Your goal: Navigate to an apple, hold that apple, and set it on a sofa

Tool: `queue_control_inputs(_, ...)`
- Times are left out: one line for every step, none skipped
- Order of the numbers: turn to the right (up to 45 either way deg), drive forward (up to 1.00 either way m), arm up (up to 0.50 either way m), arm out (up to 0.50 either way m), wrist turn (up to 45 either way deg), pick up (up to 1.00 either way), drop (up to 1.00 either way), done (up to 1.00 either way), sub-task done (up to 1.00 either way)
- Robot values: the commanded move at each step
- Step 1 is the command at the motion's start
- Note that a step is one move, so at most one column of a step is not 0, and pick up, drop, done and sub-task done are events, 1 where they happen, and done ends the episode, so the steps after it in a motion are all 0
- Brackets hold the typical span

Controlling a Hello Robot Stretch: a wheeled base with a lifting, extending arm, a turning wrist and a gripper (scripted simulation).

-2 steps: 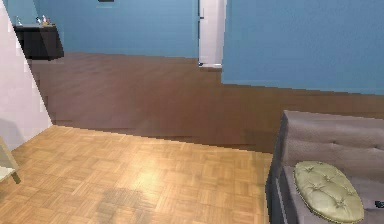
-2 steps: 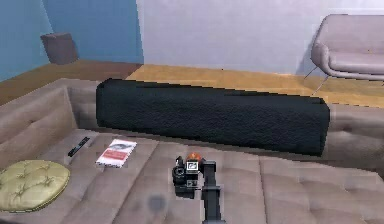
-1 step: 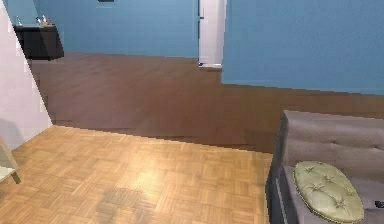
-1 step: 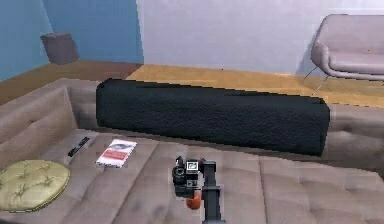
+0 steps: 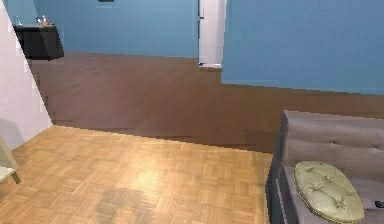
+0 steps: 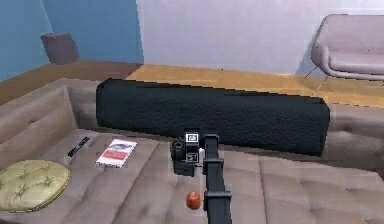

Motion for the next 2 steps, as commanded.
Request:
queue_control_inputs(0.0, 0.0, 0.0, -0.08, 0.0, 0.0, 0.0, 0.0, 0.0)
queue_control_inputs(0.0, 0.0, 0.0, 0.0, 0.0, 0.0, 0.0, 1.0, 0.0)
